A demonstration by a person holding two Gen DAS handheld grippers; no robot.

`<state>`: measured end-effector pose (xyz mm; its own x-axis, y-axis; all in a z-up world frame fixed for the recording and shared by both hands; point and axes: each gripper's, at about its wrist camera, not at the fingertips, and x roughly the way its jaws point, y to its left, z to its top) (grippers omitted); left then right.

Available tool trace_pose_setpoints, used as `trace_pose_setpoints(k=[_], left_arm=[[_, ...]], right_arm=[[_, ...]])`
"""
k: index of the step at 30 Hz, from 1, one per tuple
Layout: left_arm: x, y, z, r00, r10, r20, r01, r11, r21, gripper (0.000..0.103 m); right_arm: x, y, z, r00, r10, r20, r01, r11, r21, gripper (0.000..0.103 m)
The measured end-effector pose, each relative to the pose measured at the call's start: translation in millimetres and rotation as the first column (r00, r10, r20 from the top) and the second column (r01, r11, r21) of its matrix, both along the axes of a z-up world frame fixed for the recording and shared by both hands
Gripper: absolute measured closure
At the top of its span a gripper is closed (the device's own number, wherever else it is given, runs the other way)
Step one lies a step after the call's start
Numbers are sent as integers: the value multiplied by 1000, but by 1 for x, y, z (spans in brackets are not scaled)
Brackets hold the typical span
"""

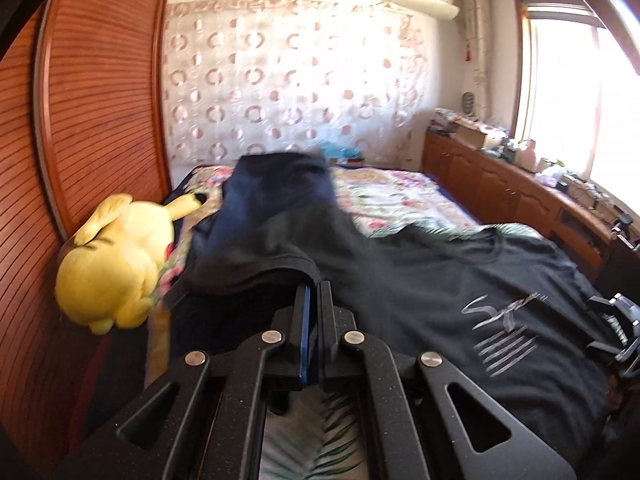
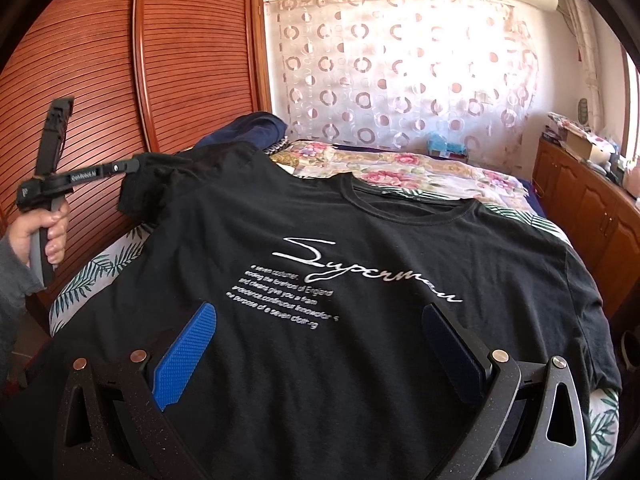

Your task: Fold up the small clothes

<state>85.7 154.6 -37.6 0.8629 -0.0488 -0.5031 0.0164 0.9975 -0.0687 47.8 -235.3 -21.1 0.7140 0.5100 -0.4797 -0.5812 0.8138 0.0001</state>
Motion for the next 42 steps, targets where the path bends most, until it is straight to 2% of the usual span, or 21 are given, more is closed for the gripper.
trace_pose_setpoints(k=[6, 12, 15, 17, 19, 21, 23, 24, 32, 35, 37, 42], left_arm=[[22, -47, 26, 993, -111, 26, 111, 994, 16, 100], [45, -93, 30, 984, -179, -16, 180, 981, 75, 98], [43, -98, 29, 982, -189, -18, 189, 979, 72, 79], [35, -96, 30, 982, -188, -1, 188, 980, 71, 63], [31, -92, 31, 983, -185, 1, 185, 981, 67, 58], [25, -86, 32, 984, -178, 3, 178, 982, 57, 44], [22, -81, 33, 985, -172, 13, 172, 984, 54, 25], [17, -77, 33, 986, -163, 21, 161, 986, 51, 22], [-7, -50, 22, 997, -64, 34, 62, 997, 47, 19], [-16, -40, 16, 999, -33, 33, 32, 999, 38, 19], [-23, -35, 13, 999, -26, 39, 25, 999, 26, 19], [-35, -28, 7, 999, 0, 38, -1, 1000, 26, 19]], right_arm=[[0, -7, 1, 999, -35, 6, 35, 999, 14, 0], [-3, -7, 1, 998, -64, 9, 64, 997, 31, 0], [-6, -4, -1, 997, -71, 11, 71, 997, 30, 0], [-4, -3, -3, 997, -74, 10, 74, 997, 29, 0], [-3, -1, -4, 997, -75, 6, 75, 997, 29, 0], [-2, 3, -6, 997, -74, 1, 74, 997, 28, 0], [0, 7, -6, 998, -66, -1, 66, 997, 25, 0], [-1, 8, -7, 998, -58, 2, 58, 998, 24, 1], [15, 43, 6, 997, 75, 16, -75, 997, 23, 8], [28, 58, 10, 990, 139, 10, -139, 990, 31, 18], [37, 74, 11, 984, 178, 9, -179, 984, 23, 20], [66, 114, 0, 966, 256, -35, -256, 967, -2, 36]])
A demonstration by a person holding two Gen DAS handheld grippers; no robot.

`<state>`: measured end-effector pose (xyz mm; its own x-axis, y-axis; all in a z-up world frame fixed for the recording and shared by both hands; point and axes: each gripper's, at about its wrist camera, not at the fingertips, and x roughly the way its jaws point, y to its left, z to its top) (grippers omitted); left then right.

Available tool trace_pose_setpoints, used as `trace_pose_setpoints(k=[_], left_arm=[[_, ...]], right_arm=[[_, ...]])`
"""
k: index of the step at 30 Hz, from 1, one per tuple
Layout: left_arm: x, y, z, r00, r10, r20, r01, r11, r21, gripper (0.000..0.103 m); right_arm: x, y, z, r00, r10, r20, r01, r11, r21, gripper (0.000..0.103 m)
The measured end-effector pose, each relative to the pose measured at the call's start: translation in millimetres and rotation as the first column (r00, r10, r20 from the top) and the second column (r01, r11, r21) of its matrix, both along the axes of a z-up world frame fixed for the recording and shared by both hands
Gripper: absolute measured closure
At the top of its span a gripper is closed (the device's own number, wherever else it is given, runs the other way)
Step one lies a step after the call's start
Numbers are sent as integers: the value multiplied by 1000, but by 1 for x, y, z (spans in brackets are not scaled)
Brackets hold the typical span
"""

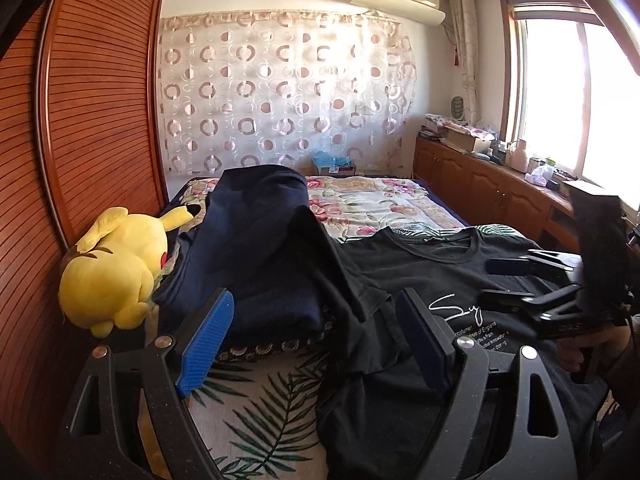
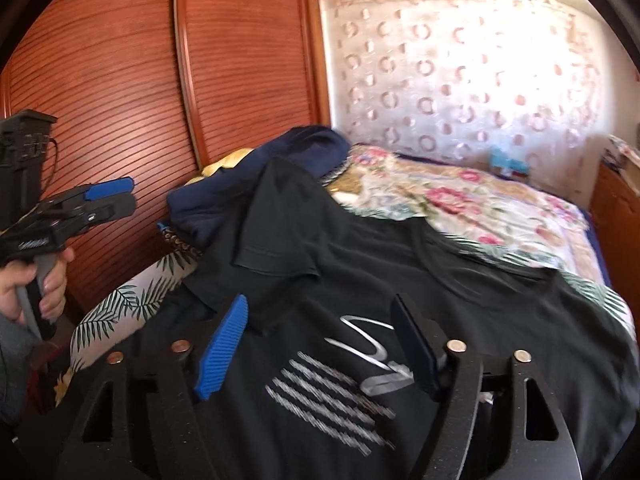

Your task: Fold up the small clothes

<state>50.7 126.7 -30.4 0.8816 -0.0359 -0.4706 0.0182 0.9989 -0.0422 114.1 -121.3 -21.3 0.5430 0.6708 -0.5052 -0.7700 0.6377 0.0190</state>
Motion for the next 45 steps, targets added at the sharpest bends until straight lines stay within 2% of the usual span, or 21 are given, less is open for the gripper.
trace_pose_setpoints(k=[5, 7, 9, 14, 15, 18, 19, 24, 29, 32, 34, 35, 36, 38, 40, 45], left_arm=[[-7, 1, -6, 1000, 4, -5, -4, 1000, 10, 19], [-11, 4, -8, 1000, 5, -6, -5, 1000, 9, 19], [-14, 6, -11, 1000, 7, -13, -7, 1000, 4, 19], [-18, 7, -17, 1000, 8, -27, -8, 1000, 6, 19], [-19, 6, -18, 999, 9, -31, -9, 1000, 9, 19], [-21, 6, -21, 999, 9, -35, -9, 1000, 14, 19], [-21, 6, -21, 999, 8, -36, -8, 1000, 14, 19], [-20, 5, -24, 999, 4, -46, -3, 1000, 15, 19], [-18, 1, -26, 998, -7, -55, 8, 1000, 12, 19], [-15, -3, -27, 998, -19, -57, 19, 1000, 7, 19], [-13, -6, -27, 998, -24, -61, 25, 1000, 10, 19], [-13, -8, -27, 998, -30, -62, 31, 999, 11, 19], [-12, -8, -27, 998, -34, -62, 35, 999, 11, 19], [-10, -11, -28, 997, -41, -65, 41, 999, 12, 19], [-10, -15, -28, 997, -47, -68, 48, 999, 13, 19], [-8, -25, -27, 996, -65, -66, 66, 998, 8, 19]], right_arm=[[22, 31, -5, 998, 58, -34, -59, 998, -27, 46], [31, 45, -8, 995, 80, -63, -83, 996, -32, 49], [39, 55, -10, 989, 108, -101, -112, 993, -32, 57], [61, 75, -20, 980, 134, -149, -141, 989, -42, 66], [65, 77, -23, 978, 138, -155, -146, 988, -41, 69], [79, 78, -24, 977, 133, -169, -144, 988, -53, 92], [83, 80, -23, 976, 135, -171, -146, 988, -54, 94], [100, 71, -8, 986, 96, -140, -99, 995, -16, 99], [124, 56, 11, 998, -54, -42, 53, 998, -30, 99], [148, 51, 17, 985, -165, -45, 163, 985, -52, 99], [159, 49, 16, 980, -195, -50, 191, 978, -82, 99], [161, 50, 14, 979, -197, -46, 192, 976, -99, 94], [163, 52, 13, 980, -196, -40, 190, 975, -120, 79], [165, 51, 12, 982, -185, -30, 179, 975, -130, 58], [168, 48, 12, 984, -173, -43, 168, 980, -109, 54], [152, 27, 15, 986, -159, -52, 154, 983, -100, 54]])
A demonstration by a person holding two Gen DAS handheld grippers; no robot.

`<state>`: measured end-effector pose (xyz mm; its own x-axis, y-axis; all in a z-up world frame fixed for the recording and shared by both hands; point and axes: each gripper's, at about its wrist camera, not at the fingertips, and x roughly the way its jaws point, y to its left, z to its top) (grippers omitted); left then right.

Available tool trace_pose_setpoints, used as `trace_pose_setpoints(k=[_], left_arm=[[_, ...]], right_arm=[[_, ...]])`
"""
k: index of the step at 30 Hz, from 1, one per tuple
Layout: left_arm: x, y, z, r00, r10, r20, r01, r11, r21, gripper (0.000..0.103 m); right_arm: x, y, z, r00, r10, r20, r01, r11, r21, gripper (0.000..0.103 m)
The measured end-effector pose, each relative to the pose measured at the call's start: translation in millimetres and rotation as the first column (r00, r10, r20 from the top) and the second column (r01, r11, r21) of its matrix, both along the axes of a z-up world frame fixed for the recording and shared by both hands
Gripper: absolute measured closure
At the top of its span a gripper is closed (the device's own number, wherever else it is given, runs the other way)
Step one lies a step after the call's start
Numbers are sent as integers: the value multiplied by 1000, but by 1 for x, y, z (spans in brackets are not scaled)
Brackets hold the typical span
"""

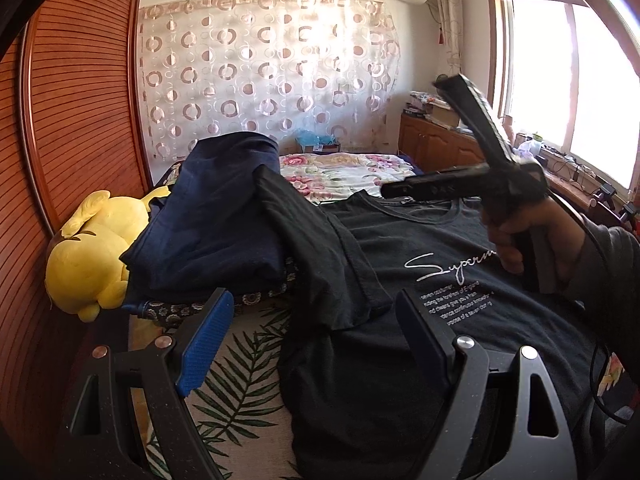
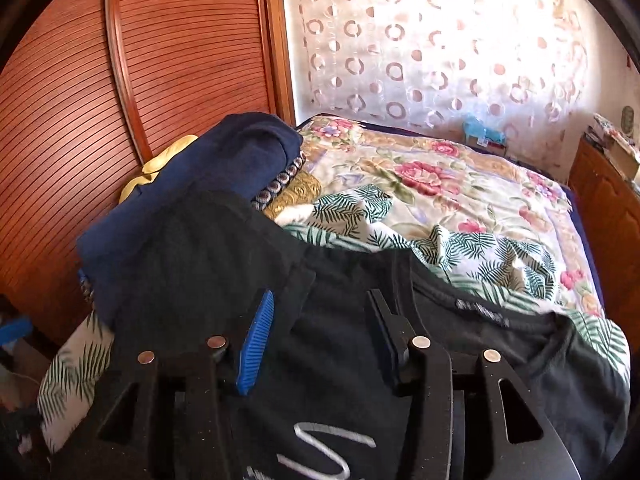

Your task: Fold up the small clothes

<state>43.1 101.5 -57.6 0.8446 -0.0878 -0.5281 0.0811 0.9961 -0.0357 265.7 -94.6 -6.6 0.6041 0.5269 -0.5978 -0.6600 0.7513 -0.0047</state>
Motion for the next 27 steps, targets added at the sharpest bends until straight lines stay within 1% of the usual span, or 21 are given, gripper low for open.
trace_pose_setpoints(k=[3, 6, 12, 15, 17, 19, 22, 27], left_arm=[[2, -9, 1, 1000, -9, 0, 9, 1000, -2, 19], [6, -17, 2, 1000, -21, 1, 21, 1000, -5, 19], [13, -40, 2, 999, -51, 0, 51, 999, -7, 19], [15, -50, 1, 998, -63, -2, 63, 998, -2, 19], [16, -55, -3, 997, -76, -10, 76, 997, -8, 19], [17, -58, -6, 996, -82, -22, 82, 997, -8, 19], [20, -64, -10, 995, -90, -36, 89, 996, -8, 19], [22, -72, -14, 993, -104, -49, 104, 995, -11, 19]], right_arm=[[-16, -28, -1, 1000, 7, 9, -7, 1000, 1, 54], [-38, -63, 1, 1000, -7, 14, 7, 1000, 15, 54], [-71, -121, 6, 995, -91, 27, 89, 995, 50, 54], [-85, -146, 10, 994, -113, 4, 112, 989, 97, 54], [-105, -158, 13, 991, -132, 19, 130, 987, 99, 54], [-117, -169, 13, 987, -153, 43, 150, 986, 80, 54], [-139, -176, 16, 981, -175, 86, 170, 983, 64, 54], [-166, -189, 16, 971, -211, 109, 205, 977, 67, 53]])
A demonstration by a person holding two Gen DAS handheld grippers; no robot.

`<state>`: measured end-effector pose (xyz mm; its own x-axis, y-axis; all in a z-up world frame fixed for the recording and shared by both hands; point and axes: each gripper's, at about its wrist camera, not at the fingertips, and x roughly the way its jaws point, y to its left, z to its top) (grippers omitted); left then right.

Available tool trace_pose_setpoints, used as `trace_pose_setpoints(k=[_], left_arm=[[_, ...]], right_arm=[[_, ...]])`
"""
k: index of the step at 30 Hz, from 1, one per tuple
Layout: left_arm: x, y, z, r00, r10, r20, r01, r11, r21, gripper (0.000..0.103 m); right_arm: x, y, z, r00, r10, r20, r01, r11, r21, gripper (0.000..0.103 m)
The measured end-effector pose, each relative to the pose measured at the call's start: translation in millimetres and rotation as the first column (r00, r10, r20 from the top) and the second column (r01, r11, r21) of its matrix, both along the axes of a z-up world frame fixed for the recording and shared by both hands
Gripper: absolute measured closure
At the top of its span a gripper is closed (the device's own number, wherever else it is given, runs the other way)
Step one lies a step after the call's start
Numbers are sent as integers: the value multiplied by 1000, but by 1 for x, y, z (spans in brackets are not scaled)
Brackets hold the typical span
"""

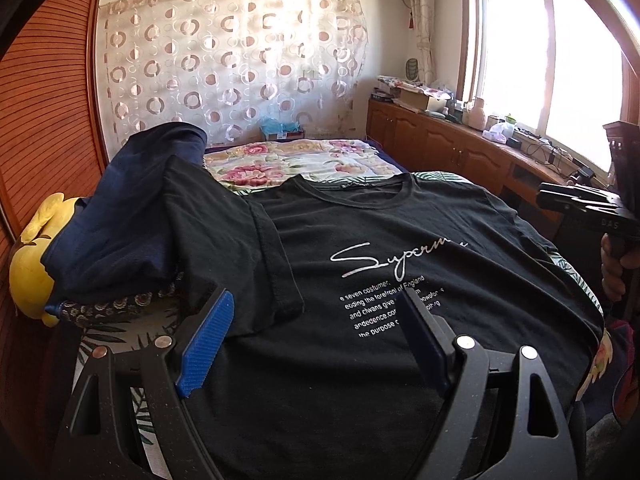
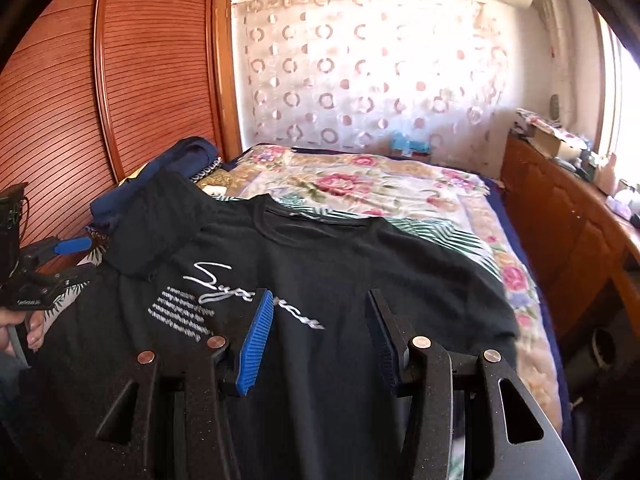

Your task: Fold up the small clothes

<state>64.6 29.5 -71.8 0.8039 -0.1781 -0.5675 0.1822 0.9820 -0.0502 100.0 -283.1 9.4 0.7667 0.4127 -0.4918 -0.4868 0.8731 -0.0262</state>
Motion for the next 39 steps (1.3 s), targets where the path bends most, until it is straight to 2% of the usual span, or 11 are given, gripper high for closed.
trace_pose_setpoints(k=[8, 12, 21, 25, 31, 34, 37, 39], left_arm=[[1, -14, -3, 1000, -24, -15, 24, 1000, 8, 19], [2, -22, -8, 998, -52, -34, 52, 999, 16, 19], [25, -42, -37, 979, -103, -177, 113, 993, 42, 19], [32, -48, -48, 966, -109, -235, 125, 991, 53, 19], [36, -51, -55, 956, -108, -273, 133, 988, 74, 19], [37, -57, -57, 952, -116, -282, 148, 984, 95, 12], [38, -59, -59, 948, -119, -295, 156, 982, 104, 1], [40, -59, -60, 947, -119, -298, 156, 982, 102, 1]], right_arm=[[-35, -22, -9, 997, -77, 9, 77, 995, -55, 44], [-29, -37, -20, 988, -151, -43, 148, 987, -65, 42], [-5, -63, -37, 952, -259, -166, 251, 966, -66, 42], [9, -69, -36, 930, -278, -239, 278, 960, -34, 42], [14, -78, -30, 912, -282, -297, 298, 954, 11, 42], [21, -85, -30, 908, -269, -323, 295, 955, 33, 42], [21, -87, -29, 906, -262, -332, 290, 956, 38, 42], [21, -91, -30, 907, -252, -337, 283, 958, 47, 42]])
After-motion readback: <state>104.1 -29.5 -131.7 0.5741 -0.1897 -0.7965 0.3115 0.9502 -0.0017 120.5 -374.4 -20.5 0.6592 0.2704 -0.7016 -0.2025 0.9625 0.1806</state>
